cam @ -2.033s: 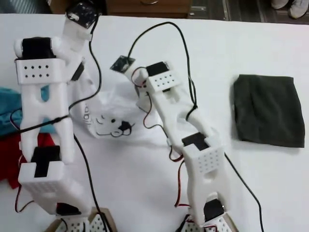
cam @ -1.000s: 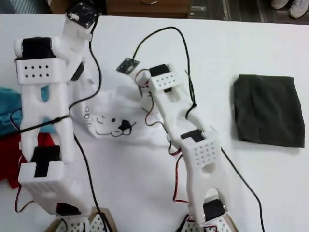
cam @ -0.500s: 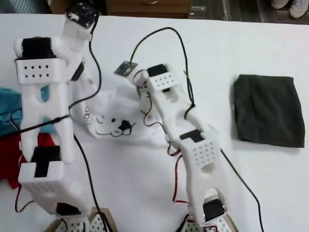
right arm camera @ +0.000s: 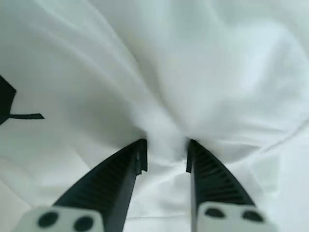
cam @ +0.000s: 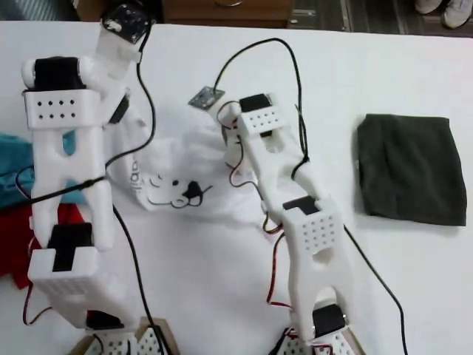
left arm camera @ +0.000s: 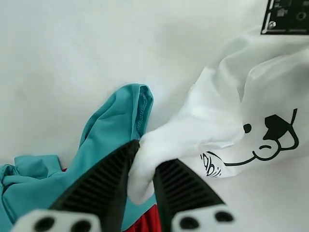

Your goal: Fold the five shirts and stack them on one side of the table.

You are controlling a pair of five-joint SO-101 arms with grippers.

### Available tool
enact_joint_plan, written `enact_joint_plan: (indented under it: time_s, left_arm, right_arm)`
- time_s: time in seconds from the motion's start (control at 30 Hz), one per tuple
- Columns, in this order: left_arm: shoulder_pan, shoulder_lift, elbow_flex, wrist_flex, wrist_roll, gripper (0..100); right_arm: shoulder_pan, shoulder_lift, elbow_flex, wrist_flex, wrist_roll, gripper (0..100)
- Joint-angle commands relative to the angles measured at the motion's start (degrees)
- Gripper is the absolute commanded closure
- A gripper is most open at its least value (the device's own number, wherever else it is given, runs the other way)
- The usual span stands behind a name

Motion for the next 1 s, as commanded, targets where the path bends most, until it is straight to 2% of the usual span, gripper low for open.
enact_joint_plan:
  time_s: [0.0, 0.4, 0.77, 0.97]
  left_arm:
    - [0.00, -2.20, 0.04, -0.53, -0.09, 98]
    - [0.00, -2.20, 0.04, -0.62, -0.09, 98]
    - [0.00, -2.20, 0.04, -0.79, -0.09, 98]
    - [0.00, -2.20, 0.04, -0.79, -0.09, 98]
  right_arm:
    - [0.84, -5.93, -3.69, 0.48, 0.35, 84.7]
    - [3.12, -7.87, -3.87, 3.12, 0.26, 84.7]
    - [-1.10, -8.48, 2.99, 3.12, 0.00, 84.7]
    - [-0.84, -7.96, 5.54, 1.10, 0.00, 84.7]
